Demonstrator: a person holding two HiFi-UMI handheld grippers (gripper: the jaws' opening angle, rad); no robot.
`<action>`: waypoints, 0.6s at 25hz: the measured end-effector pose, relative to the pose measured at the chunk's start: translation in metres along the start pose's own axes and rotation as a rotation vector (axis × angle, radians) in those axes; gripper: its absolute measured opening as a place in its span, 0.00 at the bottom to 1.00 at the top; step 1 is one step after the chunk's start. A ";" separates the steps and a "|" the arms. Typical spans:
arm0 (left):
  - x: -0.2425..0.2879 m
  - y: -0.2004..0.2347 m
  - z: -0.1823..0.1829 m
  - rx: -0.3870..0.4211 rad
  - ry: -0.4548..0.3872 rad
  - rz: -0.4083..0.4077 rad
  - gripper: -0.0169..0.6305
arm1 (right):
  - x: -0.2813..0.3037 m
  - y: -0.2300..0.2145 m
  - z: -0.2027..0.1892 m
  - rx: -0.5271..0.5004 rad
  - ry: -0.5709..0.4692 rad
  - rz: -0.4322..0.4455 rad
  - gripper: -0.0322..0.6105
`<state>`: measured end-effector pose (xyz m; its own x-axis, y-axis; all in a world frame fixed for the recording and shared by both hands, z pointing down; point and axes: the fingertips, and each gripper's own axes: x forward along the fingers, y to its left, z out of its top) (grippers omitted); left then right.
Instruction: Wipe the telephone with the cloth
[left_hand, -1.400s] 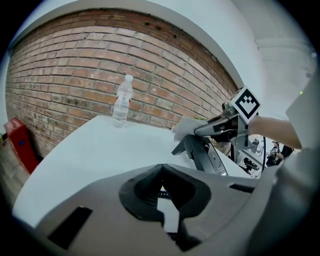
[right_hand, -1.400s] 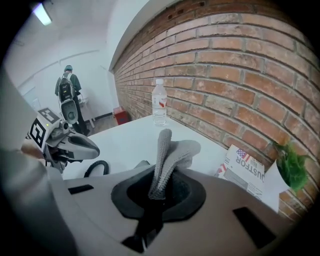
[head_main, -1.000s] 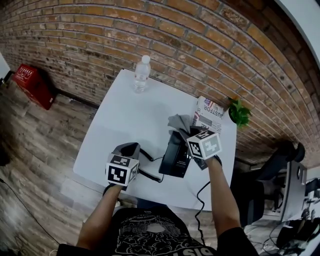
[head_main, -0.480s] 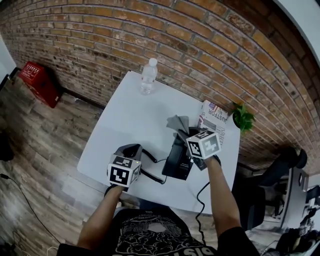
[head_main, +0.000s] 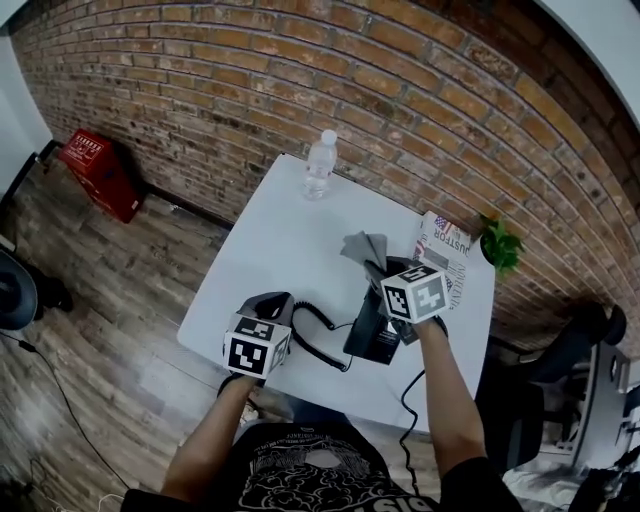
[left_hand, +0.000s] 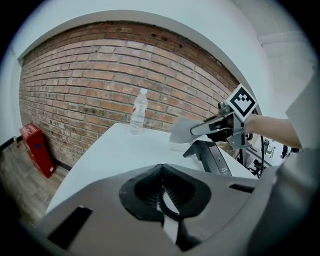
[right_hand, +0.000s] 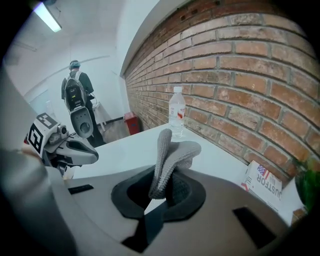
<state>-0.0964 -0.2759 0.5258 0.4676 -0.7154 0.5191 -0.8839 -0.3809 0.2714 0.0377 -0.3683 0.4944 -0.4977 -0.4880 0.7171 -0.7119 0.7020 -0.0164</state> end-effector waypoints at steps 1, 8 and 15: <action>-0.004 0.002 0.002 0.004 -0.005 0.003 0.04 | -0.003 0.002 0.006 0.002 -0.024 -0.011 0.07; -0.030 0.010 0.009 0.034 -0.031 0.014 0.04 | -0.035 0.034 0.032 0.015 -0.171 -0.063 0.07; -0.052 -0.008 0.015 0.092 -0.054 -0.018 0.04 | -0.076 0.062 0.030 0.057 -0.279 -0.118 0.07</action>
<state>-0.1141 -0.2446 0.4844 0.4852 -0.7375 0.4698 -0.8724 -0.4442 0.2038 0.0164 -0.3028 0.4181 -0.5210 -0.6934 0.4978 -0.7955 0.6058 0.0114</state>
